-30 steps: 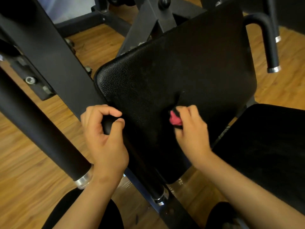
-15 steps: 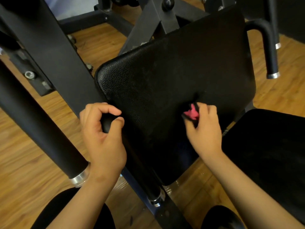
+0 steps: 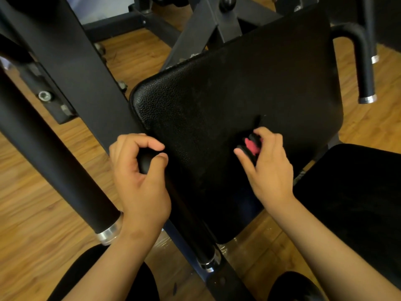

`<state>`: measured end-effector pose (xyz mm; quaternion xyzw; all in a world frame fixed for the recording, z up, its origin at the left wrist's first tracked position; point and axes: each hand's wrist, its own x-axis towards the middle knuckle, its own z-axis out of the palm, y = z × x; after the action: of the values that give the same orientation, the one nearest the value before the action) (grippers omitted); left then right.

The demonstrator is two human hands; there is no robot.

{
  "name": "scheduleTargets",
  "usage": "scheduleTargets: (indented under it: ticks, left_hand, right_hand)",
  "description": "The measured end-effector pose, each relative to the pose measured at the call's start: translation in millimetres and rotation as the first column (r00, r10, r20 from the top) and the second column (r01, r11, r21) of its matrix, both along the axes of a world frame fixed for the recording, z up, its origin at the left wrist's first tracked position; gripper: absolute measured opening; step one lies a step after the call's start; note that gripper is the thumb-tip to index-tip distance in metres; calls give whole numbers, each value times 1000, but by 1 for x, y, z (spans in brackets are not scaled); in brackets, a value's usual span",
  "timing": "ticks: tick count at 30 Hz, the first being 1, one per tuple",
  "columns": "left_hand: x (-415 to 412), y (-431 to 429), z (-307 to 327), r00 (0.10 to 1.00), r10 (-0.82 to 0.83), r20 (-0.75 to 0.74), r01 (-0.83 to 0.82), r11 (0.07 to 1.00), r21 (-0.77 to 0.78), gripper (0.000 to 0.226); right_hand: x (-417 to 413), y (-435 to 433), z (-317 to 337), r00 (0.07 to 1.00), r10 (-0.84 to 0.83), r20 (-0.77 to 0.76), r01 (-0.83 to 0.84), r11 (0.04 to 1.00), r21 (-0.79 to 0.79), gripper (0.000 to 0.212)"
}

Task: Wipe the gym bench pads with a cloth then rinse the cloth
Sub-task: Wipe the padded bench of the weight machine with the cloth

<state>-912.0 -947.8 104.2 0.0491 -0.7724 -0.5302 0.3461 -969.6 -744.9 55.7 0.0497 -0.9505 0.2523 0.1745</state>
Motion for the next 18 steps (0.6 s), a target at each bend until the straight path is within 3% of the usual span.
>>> scheduleTargets:
  ticks: [4,8,13,15,18]
  left_hand:
    - [0,0,0,1000,3,-2,-3,1000,7,20]
    - [0,0,1,1000,7,2,-7,1000,6,20]
    - [1,0,1,1000,9,8,-9,1000,-13,19]
    - [2,0,1,1000,6,7,-6,1000,-7,18]
    - [2,1,2,1000,12,8,-11,1000,-3,18]
  right_hand:
    - [8,-5,-7,997,74,-35,-71,994,80,38]
    - [7,-5,-14,986,147,-82,-133,978,161,36]
    - [-26,25,-6,992,-126,-25,127,991,30,37]
    - [-15,16,-10,995,-55,-86,56,998,7,32]
    - [24,-15,-21,971,207,-123,-212,977,-30,24]
